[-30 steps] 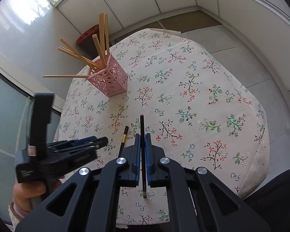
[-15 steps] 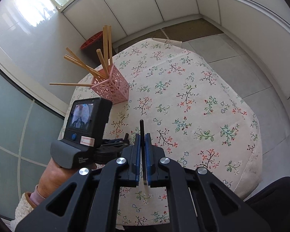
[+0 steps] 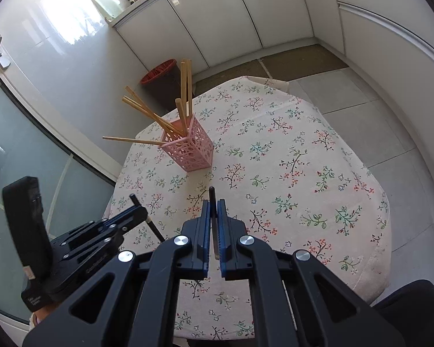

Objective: Organize utensils
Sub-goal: 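Lift both black chopsticks upright and carry them over the pink cup, then open the left tool while the right tool opens, dropping black chopsticks into the cup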

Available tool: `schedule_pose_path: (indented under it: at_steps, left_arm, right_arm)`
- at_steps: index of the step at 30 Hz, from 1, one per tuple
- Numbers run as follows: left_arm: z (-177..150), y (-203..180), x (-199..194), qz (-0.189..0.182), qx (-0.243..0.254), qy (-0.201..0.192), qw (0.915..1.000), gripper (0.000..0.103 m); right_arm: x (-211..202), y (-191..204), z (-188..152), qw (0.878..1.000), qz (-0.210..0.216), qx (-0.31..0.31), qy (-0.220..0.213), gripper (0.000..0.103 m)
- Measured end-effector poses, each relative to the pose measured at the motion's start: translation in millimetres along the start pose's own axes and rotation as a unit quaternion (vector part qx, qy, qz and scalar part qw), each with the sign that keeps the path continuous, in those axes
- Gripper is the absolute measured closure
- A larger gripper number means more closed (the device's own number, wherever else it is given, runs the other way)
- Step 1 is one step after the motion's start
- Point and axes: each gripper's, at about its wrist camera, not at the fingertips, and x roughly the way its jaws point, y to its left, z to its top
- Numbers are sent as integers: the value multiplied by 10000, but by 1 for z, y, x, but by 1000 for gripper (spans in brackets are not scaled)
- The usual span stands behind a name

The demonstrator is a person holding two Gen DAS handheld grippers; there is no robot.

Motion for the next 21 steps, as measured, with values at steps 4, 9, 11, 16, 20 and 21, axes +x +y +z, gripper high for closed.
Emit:
schedule_pose_path:
  at_steps: [4,9,11,16,20,21]
  left_arm:
    - [15,-8,-27,124,61,-448,9989,97]
    - [57,-2,-72,266,61,-1020,9944,97]
    - [79,-1,-86,358,73,-1244,9916,97]
    - [128,8,-98,616,-124,-1640,9845,97]
    - [154,13,-83,925,-175,-1709,9808,97]
    - [157,15,-77,1001,-183,-1677,9806,97]
  right_arm:
    - [-6,-1,6,10000,40,27,-47,98]
    - [-17,0,20,9997,137,55,-197,98]
    - [-21,-1,25,9995,188,80,-242,98]
    - [-30,3,41,9989,267,-4,-397,98]
    - [-33,6,52,9982,337,-91,-487,98]
    - [-33,6,55,9981,342,-110,-505,98]
